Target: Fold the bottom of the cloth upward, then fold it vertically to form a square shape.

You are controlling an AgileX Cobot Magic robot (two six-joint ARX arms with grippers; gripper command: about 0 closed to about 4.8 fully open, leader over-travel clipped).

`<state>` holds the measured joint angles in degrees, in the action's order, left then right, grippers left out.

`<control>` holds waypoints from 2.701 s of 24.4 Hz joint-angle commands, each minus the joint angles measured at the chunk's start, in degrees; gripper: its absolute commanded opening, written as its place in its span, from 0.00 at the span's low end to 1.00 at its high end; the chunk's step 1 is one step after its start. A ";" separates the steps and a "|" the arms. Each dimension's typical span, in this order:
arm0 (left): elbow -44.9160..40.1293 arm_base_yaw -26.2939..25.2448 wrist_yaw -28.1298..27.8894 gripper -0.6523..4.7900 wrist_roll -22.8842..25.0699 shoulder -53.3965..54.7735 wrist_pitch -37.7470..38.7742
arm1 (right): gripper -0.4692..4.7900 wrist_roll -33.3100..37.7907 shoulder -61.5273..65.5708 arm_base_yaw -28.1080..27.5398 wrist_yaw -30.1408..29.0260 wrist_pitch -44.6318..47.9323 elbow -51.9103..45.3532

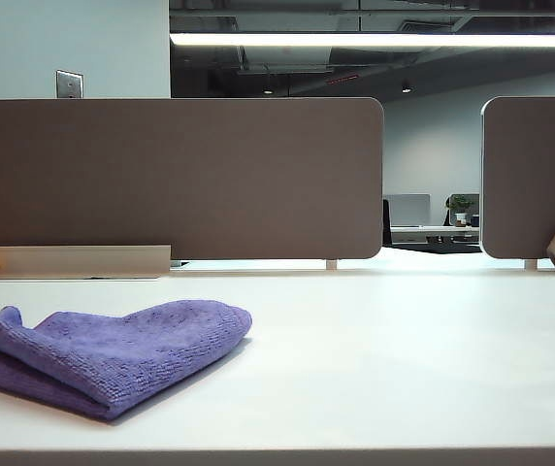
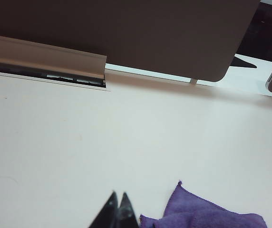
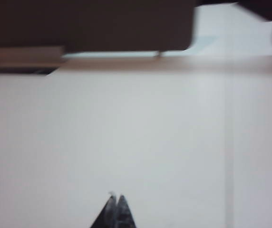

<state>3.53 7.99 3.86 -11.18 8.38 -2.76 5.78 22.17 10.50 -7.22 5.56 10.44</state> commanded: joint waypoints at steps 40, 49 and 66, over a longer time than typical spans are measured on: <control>0.20 -0.07 0.00 0.12 0.24 0.02 -0.70 | 0.10 -4.33 -22.08 -2.25 8.59 -15.72 -10.38; 0.20 -0.07 0.00 0.12 0.24 0.02 -0.68 | 0.10 -4.33 -22.08 -2.25 8.61 -15.74 -10.38; 0.17 -1.99 -2.97 0.12 0.22 -8.09 6.21 | 0.10 -4.33 -22.08 -2.16 8.61 -15.74 -10.38</control>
<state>3.53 6.72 1.08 -11.18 0.21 2.22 1.61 0.10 8.29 1.13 -10.50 0.45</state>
